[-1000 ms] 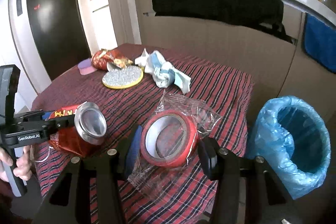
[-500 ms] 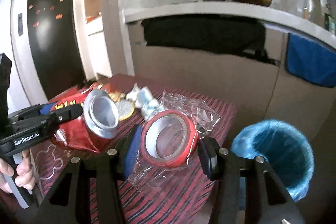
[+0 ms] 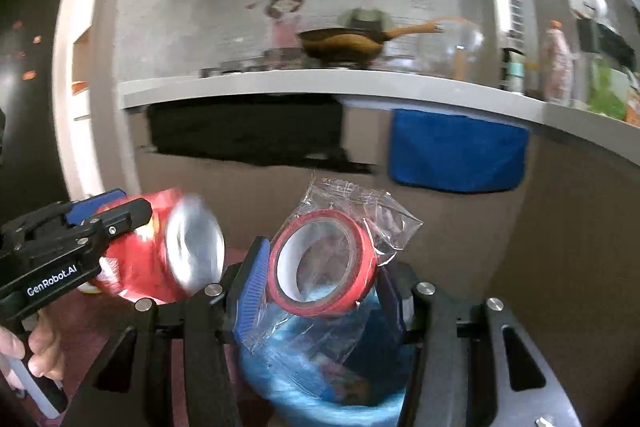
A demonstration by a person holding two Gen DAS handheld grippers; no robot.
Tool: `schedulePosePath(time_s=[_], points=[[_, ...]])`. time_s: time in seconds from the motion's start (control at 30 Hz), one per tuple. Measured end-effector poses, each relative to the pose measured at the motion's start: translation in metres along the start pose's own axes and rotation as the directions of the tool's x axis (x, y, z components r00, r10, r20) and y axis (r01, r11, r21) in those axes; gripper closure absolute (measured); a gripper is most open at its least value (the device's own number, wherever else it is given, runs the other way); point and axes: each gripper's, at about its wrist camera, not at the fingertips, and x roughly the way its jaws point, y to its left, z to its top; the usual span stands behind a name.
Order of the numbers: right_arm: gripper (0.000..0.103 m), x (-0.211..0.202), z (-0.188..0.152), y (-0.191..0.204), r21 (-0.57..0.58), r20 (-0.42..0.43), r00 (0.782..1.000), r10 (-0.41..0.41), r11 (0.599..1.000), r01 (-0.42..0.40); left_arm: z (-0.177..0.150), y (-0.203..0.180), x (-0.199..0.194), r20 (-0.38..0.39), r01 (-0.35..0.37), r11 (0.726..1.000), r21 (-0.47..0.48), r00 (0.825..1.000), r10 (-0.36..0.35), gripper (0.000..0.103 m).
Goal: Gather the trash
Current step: 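Carry can and tape roll over the blue bin and open both grippers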
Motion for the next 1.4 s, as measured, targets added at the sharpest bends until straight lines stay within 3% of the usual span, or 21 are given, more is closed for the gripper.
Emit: schedulePosePath(time_s=[0.2, 0.3, 0.43, 0.9, 1.4], points=[[0.056, 0.007, -0.009, -0.037, 0.024, -0.016, 0.998, -0.064, 0.998, 0.065, -0.009, -0.034, 0.045, -0.071, 0.053, 0.998, 0.014, 0.996, -0.052, 0.092], [0.056, 0.022, -0.019, -0.054, 0.074, -0.068, 0.996, -0.063, 0.995, 0.068, -0.019, -0.030, 0.069, -0.155, 0.064, 0.998, -0.027, 0.986, -0.067, 0.092], [0.056, 0.033, -0.033, -0.069, 0.109, -0.102, 0.993, -0.052, 0.992, 0.063, -0.028, -0.025, 0.080, -0.188, 0.039, 0.999, -0.027, 0.981, -0.043, 0.092], [0.056, 0.055, -0.054, -0.056, 0.091, -0.166, 0.986, -0.030, 0.995, 0.046, -0.045, -0.020, 0.077, -0.213, 0.019, 1.000, 0.010, 0.977, -0.017, 0.092], [0.056, 0.067, -0.074, -0.052, 0.109, -0.212, 0.977, -0.012, 0.993, 0.036, -0.069, -0.001, 0.074, -0.291, 0.002, 1.000, -0.014, 0.957, -0.006, 0.092]])
